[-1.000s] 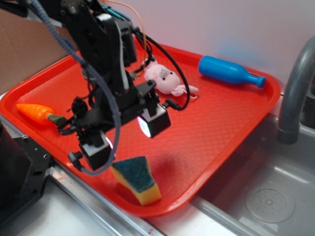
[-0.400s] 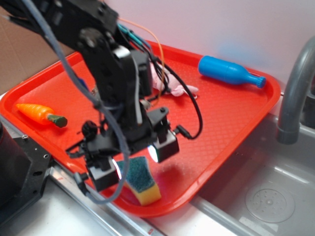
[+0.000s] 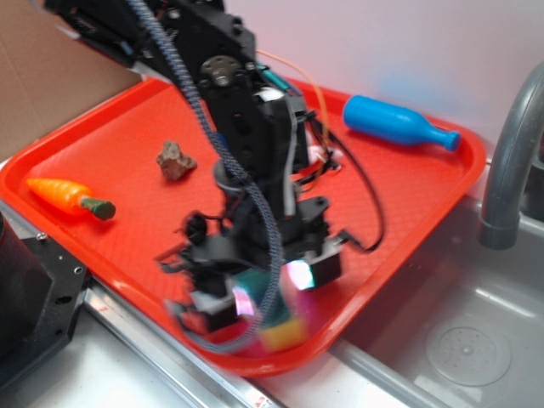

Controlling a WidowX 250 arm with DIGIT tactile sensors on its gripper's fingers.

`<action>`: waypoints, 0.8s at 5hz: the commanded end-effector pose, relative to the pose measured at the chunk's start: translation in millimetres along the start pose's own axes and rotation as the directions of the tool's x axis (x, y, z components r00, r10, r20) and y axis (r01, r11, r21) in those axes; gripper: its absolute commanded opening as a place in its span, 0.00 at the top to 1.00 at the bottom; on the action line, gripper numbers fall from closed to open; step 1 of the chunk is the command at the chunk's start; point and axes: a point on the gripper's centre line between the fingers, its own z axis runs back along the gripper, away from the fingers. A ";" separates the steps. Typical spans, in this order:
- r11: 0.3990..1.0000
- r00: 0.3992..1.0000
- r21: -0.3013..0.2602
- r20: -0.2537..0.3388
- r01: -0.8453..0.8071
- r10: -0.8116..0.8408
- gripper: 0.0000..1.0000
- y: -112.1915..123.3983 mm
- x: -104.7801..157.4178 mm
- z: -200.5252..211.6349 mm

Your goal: Grab the green sponge.

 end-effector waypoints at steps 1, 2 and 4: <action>0.998 0.998 0.017 -0.034 -0.060 0.060 1.00 -7.5 -23.5 8.6; 0.955 0.953 0.043 -0.056 -0.295 0.297 1.00 -19.2 -57.8 41.8; 0.695 0.695 0.005 0.023 -0.719 0.719 1.00 -71.7 -138.5 101.2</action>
